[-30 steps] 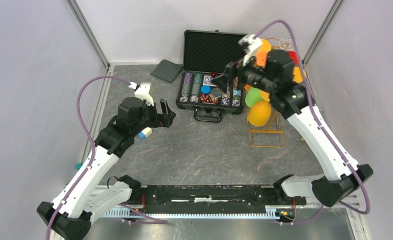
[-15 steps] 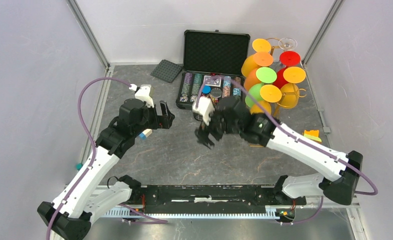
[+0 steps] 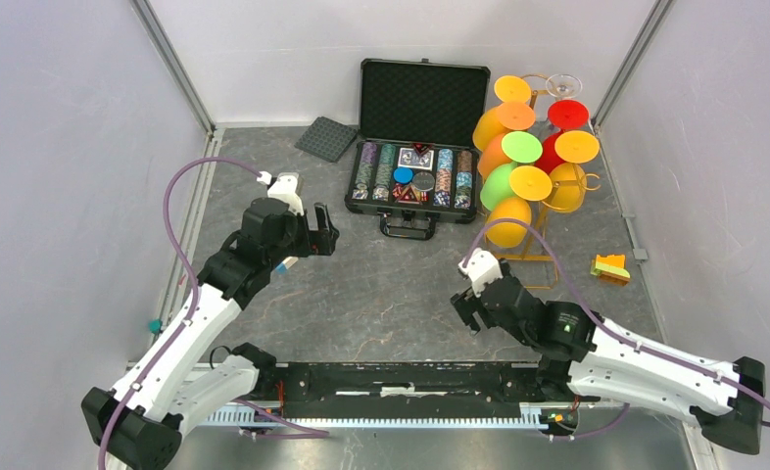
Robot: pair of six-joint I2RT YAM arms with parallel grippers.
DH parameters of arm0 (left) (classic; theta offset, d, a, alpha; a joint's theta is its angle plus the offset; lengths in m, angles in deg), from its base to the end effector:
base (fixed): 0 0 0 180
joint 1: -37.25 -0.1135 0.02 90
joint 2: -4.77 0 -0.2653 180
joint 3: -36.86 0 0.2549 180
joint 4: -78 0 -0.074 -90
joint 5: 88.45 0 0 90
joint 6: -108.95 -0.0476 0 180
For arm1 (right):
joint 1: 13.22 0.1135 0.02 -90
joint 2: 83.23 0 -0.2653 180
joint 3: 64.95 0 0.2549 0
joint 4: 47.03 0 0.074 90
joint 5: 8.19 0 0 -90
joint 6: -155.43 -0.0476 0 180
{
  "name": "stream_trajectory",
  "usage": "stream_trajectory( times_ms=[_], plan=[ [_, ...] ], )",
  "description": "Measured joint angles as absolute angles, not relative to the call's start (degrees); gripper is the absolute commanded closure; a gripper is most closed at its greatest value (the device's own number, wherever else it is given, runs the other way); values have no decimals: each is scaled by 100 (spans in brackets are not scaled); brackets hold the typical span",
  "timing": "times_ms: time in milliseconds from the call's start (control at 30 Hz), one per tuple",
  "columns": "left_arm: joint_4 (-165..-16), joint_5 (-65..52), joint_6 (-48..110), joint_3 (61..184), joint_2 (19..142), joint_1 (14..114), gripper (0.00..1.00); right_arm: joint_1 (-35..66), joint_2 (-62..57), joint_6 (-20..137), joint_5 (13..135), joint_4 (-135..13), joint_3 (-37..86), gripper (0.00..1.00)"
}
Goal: Place the wine glass upside down on the wine glass rack
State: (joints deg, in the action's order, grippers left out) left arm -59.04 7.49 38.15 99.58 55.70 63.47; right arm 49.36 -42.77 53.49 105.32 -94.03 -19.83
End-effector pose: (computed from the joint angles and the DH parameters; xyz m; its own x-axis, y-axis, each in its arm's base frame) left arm 0.1871 -0.0867 0.3087 -0.5569 -0.0904 -0.8257 0.1873 0.9548 -0.2308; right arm 0.0902 0.1325 0.2271 -0.4438 -0.4434 -0.7788 -0.5993 0.7929 -0.1099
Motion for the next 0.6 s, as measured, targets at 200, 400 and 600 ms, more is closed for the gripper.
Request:
stream_trajectory(
  times_ms=[200,400,600],
  plan=[
    [-6164,749,3806,9892,5713,6196,0,4934,-4416,4461,11808,-9508,-2374,3],
    [-6641,753,3815,9637,5758,6021,0,4825,-4141,3902,12495,-9718,-2405,2],
    [-7209,873,3905,8939,5680,5717,0,4654,-4244,3572,13170,-9698,-2448,10]
  ],
)
